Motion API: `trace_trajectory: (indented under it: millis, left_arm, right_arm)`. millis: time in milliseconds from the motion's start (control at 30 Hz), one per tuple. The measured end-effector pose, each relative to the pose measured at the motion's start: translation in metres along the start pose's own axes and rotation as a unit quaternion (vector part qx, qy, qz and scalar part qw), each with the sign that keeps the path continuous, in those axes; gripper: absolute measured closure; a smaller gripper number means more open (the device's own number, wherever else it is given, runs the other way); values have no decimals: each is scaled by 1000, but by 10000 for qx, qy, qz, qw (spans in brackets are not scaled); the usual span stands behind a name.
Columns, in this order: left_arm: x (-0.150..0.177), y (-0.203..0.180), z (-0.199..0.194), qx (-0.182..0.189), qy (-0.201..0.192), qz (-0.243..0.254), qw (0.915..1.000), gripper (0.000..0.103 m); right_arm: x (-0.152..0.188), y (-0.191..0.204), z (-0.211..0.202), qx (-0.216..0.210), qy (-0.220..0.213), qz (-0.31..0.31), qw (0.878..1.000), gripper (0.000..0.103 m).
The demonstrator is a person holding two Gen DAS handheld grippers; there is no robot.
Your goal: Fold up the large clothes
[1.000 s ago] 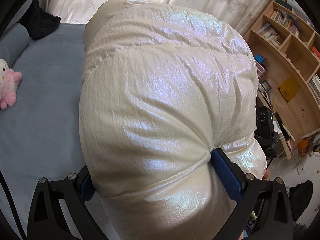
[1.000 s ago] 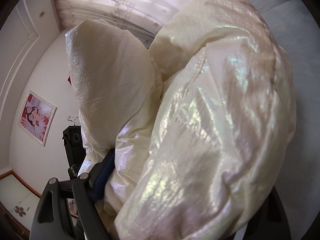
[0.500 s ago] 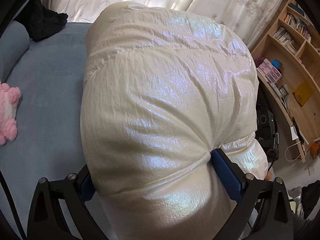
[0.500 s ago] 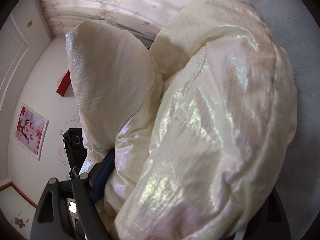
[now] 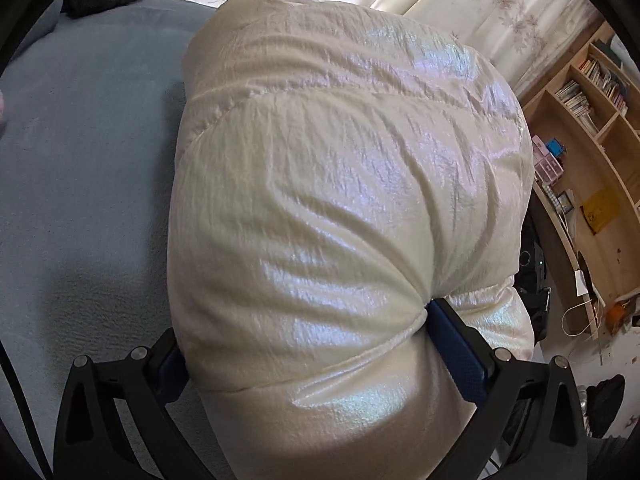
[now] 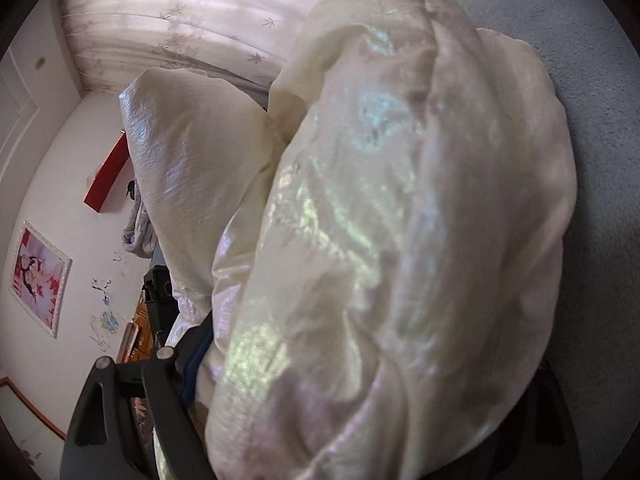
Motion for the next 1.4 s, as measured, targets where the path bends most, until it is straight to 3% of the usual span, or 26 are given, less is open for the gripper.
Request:
trace_trajectory:
  millis: [200, 400, 533, 633, 733, 933, 1133, 1233, 1400]
  left_arm:
    - [1, -20, -16, -498, 201, 27, 9986, 1]
    - [16, -58, -55, -1181, -59, 292, 9926, 1]
    - [35, -104, -82, -1775, -349, 619, 9816, 1]
    - [55, -150, -100, -2299, -435, 908, 9680, 1]
    - [74, -195, -121, -2573, -454, 976, 9603, 1]
    - [115, -276, -171, -2693, -381, 945, 9577, 1]
    - [155, -359, -247, -2597, -797, 813, 9589, 1]
    - [179, -394, -276, -2736, -1025, 796, 9530, 1]
    - [230, -437, -300, -3038, -1224, 898, 9406, 1]
  right_arm:
    - [-5, 31, 7, 705, 139, -36, 9974, 7]
    - [7, 62, -24, 1365, 217, -191, 9902, 5]
    - [26, 90, -57, 1781, 279, -316, 9831, 5]
    - [42, 115, -80, 1948, 353, -371, 9795, 4]
    - [59, 147, -101, 2139, 407, -533, 9746, 4]
    - [102, 218, -149, 2345, 431, -852, 9674, 4]
    - [135, 305, -206, 2560, 248, -1343, 9570, 4]
    - [152, 337, -237, 2689, 86, -1580, 9501, 4]
    - [192, 365, -278, 3268, -19, -1910, 9256, 4]
Point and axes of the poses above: each gripper's, at about its wrist camera, not at the fingertips, and z roughly the way its jaws point, y to its left, x to its underside, the point moved 2 cm from there along z, roughly the way its jaws point, and after that the axes turned 9 degrees about -x, right-handed, at the moved point
